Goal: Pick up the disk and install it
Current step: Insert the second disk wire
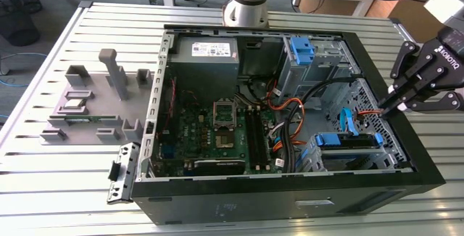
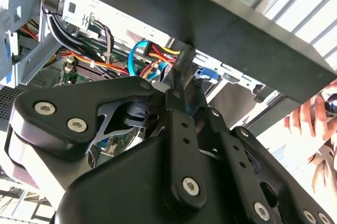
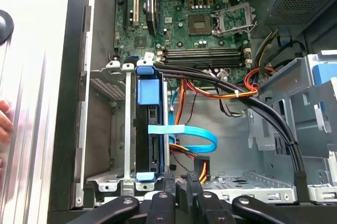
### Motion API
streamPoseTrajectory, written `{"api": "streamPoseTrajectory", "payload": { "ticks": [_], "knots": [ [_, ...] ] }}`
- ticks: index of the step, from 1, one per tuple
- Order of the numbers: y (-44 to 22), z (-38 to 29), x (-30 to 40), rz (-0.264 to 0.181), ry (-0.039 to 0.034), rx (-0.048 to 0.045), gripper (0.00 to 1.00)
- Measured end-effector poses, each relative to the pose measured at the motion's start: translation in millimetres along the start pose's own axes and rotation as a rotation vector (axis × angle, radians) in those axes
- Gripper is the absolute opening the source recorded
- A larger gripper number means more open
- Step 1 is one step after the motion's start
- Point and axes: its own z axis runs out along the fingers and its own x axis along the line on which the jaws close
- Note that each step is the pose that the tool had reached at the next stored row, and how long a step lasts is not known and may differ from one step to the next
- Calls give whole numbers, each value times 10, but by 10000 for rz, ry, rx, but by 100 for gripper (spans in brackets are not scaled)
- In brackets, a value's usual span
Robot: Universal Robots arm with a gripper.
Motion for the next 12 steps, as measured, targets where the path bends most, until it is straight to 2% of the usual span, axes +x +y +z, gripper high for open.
{"api": "streamPoseTrajectory", "payload": {
  "ticks": [7, 12],
  "knots": [
    [-24, -8, -17, -63, 21, -41, 24],
    [-34, -10, -20, -179, 89, -36, 24]
  ]
}}
